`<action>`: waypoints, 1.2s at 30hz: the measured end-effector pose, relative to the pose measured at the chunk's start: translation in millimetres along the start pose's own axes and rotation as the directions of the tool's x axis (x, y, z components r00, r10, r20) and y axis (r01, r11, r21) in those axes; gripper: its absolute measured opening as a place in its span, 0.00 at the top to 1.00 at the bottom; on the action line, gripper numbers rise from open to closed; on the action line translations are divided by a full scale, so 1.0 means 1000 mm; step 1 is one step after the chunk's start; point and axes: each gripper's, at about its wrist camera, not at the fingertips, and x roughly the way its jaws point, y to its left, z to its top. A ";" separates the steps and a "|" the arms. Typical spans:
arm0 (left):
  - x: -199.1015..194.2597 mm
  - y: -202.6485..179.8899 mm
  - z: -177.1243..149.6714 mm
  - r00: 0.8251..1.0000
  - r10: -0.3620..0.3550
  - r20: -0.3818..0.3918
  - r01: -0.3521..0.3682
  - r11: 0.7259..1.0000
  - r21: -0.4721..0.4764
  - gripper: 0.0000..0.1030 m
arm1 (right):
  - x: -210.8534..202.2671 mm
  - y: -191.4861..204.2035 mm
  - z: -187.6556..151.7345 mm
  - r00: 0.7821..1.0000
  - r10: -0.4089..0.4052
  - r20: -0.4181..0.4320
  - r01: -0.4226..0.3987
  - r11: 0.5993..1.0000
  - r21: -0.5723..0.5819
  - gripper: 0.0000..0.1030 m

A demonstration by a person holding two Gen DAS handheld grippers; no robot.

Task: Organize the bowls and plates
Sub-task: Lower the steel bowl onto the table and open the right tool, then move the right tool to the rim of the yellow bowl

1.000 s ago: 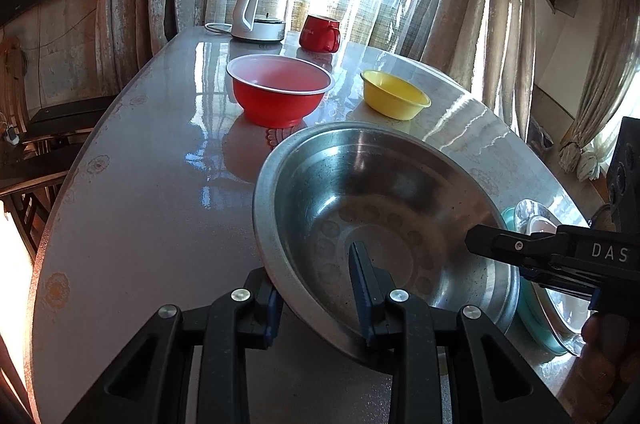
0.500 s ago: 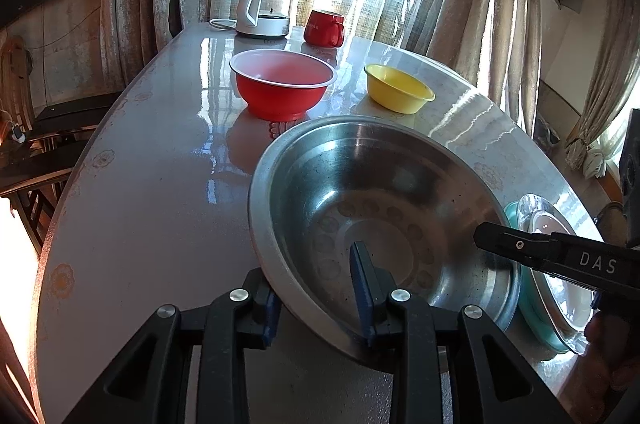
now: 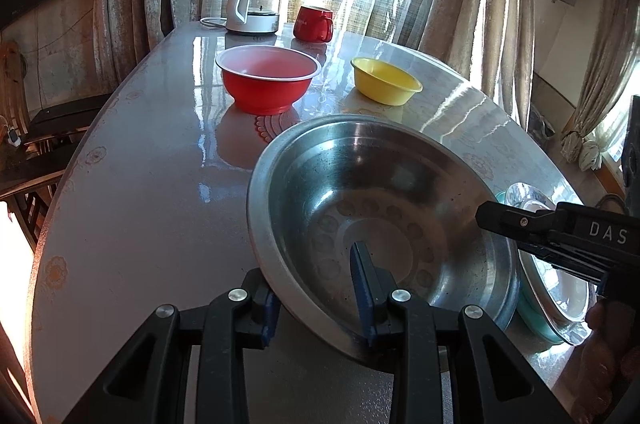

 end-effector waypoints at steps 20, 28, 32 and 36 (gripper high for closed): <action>-0.016 0.005 0.009 0.999 0.040 0.028 -0.039 0.999 -0.028 0.36 | -0.022 0.004 0.005 0.996 -0.001 0.084 0.002 1.000 -0.008 0.69; -0.019 0.010 0.013 0.998 0.058 0.022 -0.057 0.998 -0.041 0.32 | -0.022 0.002 0.004 0.997 0.004 0.078 -0.004 1.000 0.000 0.68; -0.019 0.014 0.017 0.997 0.078 0.025 -0.077 0.996 -0.036 0.32 | -0.022 0.003 0.004 0.997 0.000 0.078 0.000 1.000 -0.005 0.66; -0.019 0.022 0.027 0.996 0.080 0.027 -0.079 0.996 -0.050 0.32 | -0.021 0.002 0.005 0.997 -0.007 0.073 0.007 1.000 -0.006 0.66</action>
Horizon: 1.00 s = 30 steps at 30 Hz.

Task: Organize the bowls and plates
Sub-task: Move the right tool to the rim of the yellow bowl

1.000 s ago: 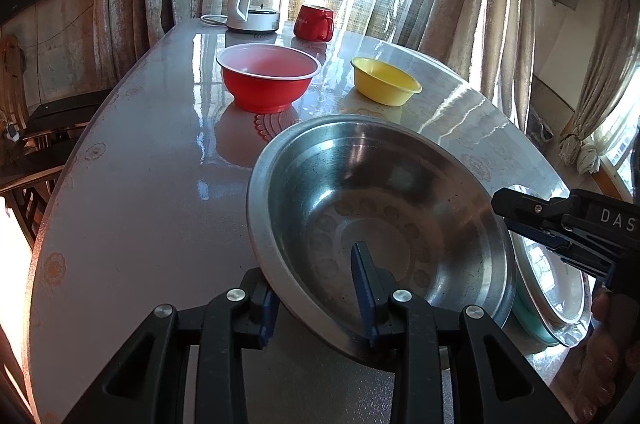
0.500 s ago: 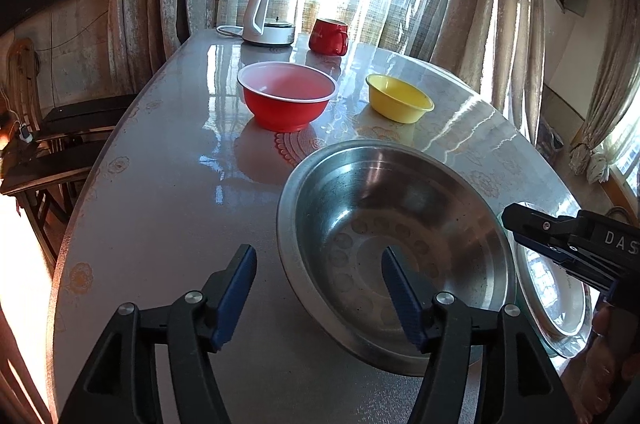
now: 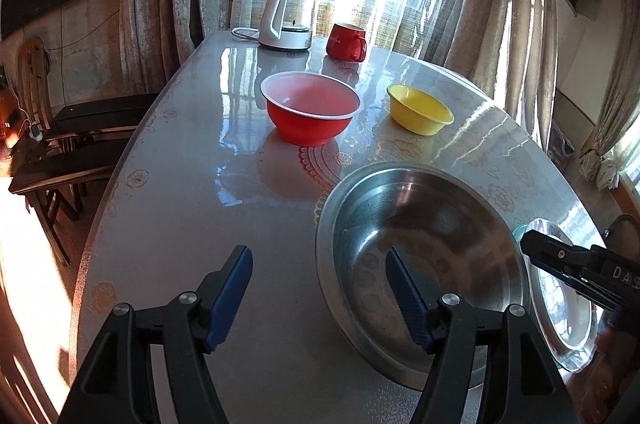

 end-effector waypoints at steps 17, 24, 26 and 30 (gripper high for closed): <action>0.025 -0.017 0.069 0.996 -0.085 -0.024 0.086 0.995 0.040 0.27 | 0.021 -0.016 0.058 0.996 -0.076 -0.043 0.075 0.997 -0.029 0.65; 0.043 -0.033 0.100 0.990 -0.130 -0.056 0.132 0.991 0.035 0.22 | 0.042 -0.022 0.102 0.996 -0.065 -0.060 0.063 0.998 -0.031 0.63; 0.048 -0.036 0.109 0.987 -0.146 -0.070 0.147 0.989 0.014 0.22 | 0.049 -0.021 0.116 0.996 -0.069 -0.062 0.067 0.997 -0.041 0.63; 0.058 -0.044 0.123 0.988 -0.130 -0.083 0.132 0.991 0.023 0.22 | 0.069 -0.024 0.146 0.995 -0.068 -0.066 0.067 0.998 -0.022 0.63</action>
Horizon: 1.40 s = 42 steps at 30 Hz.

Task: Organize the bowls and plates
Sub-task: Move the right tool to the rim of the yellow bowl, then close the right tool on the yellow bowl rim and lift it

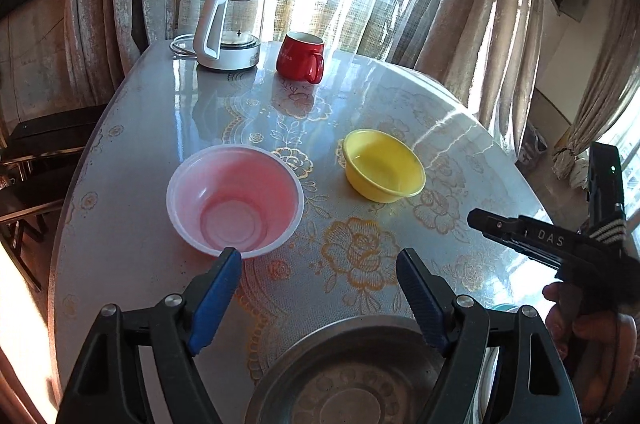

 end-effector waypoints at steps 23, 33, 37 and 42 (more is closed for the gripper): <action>0.061 -0.037 0.051 0.995 0.089 -0.051 -0.086 0.994 0.060 0.21 | 0.114 -0.020 0.051 0.982 0.108 -0.153 -0.086 0.986 0.144 0.83; 0.109 -0.066 0.062 0.988 0.111 -0.110 -0.101 0.991 0.089 0.28 | 0.103 -0.042 0.041 0.978 0.115 -0.173 -0.090 0.985 0.146 0.87; 0.127 -0.075 0.063 0.984 0.124 -0.130 -0.109 0.988 0.112 0.28 | 0.097 -0.045 0.039 0.979 0.112 -0.171 -0.090 0.988 0.129 0.87; 0.148 -0.081 0.057 0.971 0.112 -0.213 -0.085 0.988 0.132 0.66 | 0.097 -0.041 0.038 0.978 0.105 -0.179 -0.088 0.991 0.102 0.87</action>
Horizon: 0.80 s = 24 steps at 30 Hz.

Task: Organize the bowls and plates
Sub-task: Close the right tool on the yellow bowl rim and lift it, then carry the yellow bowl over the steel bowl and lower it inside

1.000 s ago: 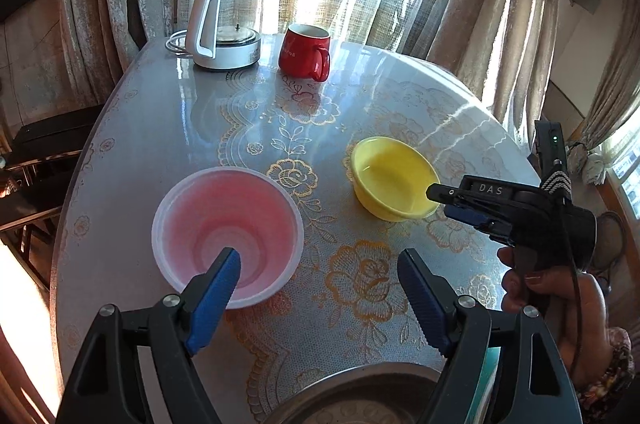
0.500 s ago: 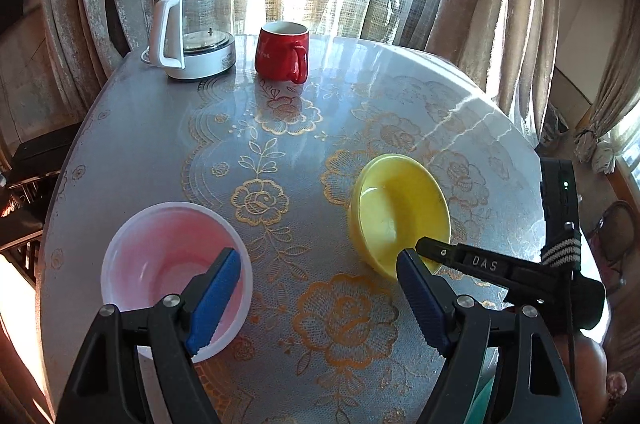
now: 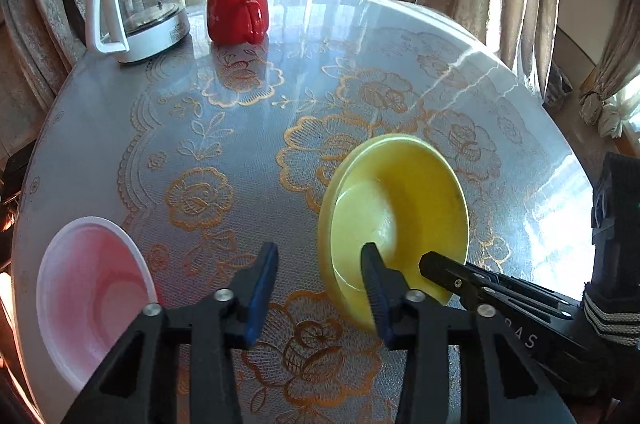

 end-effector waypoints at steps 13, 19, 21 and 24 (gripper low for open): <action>-0.016 -0.007 -0.024 0.999 0.043 0.030 -0.045 0.996 0.071 0.88 | -0.017 0.015 -0.015 0.999 -0.036 0.029 0.037 0.999 -0.033 0.88; -0.047 -0.008 -0.042 0.994 0.049 0.098 -0.057 0.995 0.087 0.88 | -0.041 0.026 -0.033 0.997 -0.033 0.067 0.035 0.999 -0.040 0.88; -0.055 -0.005 -0.049 0.992 0.053 0.117 -0.063 0.994 0.086 0.88 | -0.048 0.030 -0.040 0.997 -0.025 0.076 0.028 0.999 -0.041 0.88; -0.069 -0.002 -0.061 0.988 0.059 0.144 -0.071 0.994 0.082 0.88 | -0.057 0.037 -0.049 0.996 -0.013 0.089 0.017 0.999 -0.044 0.88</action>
